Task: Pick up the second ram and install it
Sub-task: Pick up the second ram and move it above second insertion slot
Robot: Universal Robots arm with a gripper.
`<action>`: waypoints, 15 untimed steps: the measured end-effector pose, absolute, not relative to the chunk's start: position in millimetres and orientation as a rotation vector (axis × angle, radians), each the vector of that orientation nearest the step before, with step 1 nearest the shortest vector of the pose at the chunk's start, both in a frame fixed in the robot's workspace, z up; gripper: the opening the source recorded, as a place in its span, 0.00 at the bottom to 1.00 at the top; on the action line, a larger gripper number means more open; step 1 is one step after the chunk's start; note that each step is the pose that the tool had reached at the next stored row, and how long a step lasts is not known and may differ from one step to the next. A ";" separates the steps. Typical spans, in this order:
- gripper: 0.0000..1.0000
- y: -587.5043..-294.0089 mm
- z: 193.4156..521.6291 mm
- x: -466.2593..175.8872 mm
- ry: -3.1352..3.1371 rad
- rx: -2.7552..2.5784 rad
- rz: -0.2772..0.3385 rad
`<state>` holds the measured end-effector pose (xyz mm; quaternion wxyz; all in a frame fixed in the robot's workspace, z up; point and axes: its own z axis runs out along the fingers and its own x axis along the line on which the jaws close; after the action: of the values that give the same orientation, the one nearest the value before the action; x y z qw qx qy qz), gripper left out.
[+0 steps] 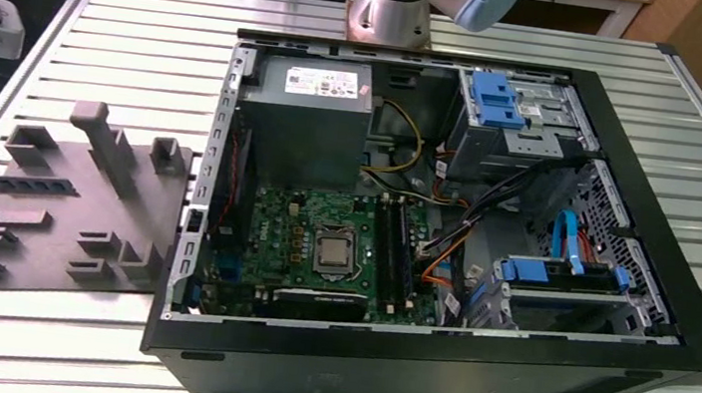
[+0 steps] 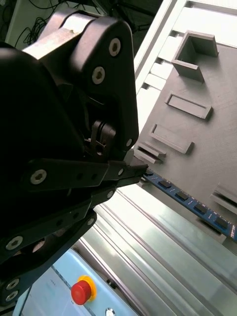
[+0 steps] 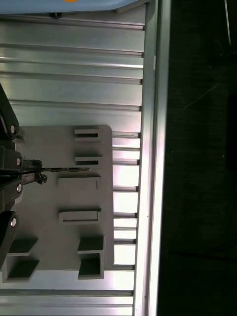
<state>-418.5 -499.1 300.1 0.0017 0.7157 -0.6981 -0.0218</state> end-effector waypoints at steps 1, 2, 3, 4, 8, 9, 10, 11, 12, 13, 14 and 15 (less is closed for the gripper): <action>0.12 -499.1 300.3 -418.4 -2.191 2.246 -0.068; 0.12 -499.1 300.6 -418.5 -2.191 2.246 -0.069; 0.12 -499.1 300.9 -418.5 -2.191 2.246 -0.069; 0.12 -499.1 301.1 -418.5 -2.191 2.246 -0.069; 0.12 -499.0 302.2 -418.5 -2.191 2.246 -0.069; 0.12 -499.0 302.5 -418.5 -2.191 2.246 -0.070; 0.12 -499.1 303.0 -418.5 -2.191 2.246 -0.070; 0.12 -499.1 303.3 -418.5 -2.191 2.246 -0.070; 0.12 -499.1 303.7 -418.5 -2.191 2.247 -0.070; 0.12 -499.1 304.0 -418.5 -2.191 2.247 -0.070; 0.12 -499.1 304.4 -418.5 -2.191 2.247 -0.070; 0.12 -499.1 304.8 -418.5 -2.191 2.247 -0.070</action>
<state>-418.5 -499.1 304.8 0.0012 0.7157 -0.6981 -0.0222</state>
